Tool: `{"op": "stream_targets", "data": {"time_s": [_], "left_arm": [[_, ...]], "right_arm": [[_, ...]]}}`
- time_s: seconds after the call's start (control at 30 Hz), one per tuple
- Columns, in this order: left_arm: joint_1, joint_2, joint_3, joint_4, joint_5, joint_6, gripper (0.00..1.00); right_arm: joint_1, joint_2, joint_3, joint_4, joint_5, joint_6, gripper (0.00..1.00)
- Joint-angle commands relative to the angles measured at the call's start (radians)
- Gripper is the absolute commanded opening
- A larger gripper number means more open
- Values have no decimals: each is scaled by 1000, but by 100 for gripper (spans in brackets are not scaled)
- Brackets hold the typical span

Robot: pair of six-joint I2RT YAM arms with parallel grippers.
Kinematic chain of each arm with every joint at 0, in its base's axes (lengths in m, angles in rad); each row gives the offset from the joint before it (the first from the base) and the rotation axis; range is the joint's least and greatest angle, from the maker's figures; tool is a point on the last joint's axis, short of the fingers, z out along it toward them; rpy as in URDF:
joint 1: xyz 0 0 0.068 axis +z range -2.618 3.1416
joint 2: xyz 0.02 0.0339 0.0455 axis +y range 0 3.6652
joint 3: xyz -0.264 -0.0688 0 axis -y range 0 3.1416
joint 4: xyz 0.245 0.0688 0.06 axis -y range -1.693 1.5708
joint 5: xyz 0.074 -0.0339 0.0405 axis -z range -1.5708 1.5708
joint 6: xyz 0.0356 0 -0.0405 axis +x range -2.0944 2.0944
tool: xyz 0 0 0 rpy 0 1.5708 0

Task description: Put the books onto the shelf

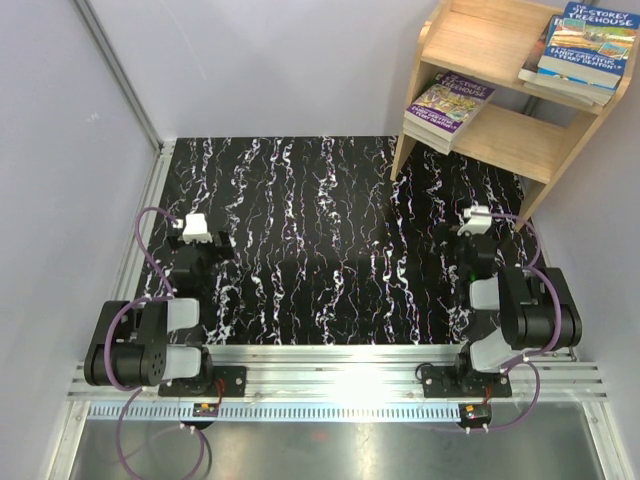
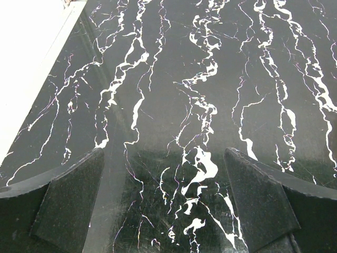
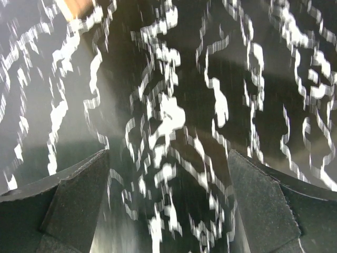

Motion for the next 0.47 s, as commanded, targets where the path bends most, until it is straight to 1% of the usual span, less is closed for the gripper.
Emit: {"op": "stream_targets", "data": {"time_s": [0.0,0.03,0.43], "left_arm": [[6,7,24,90,-15,8,99],[6,7,24,90,-15,8,99],[6,10,25,87,-10,7,99]], "right_arm": [[-13,15,108,46,-11,12,100],[-22,10,121,-7,53,52,100],[-26,12,121,1,49,60,100]]}}
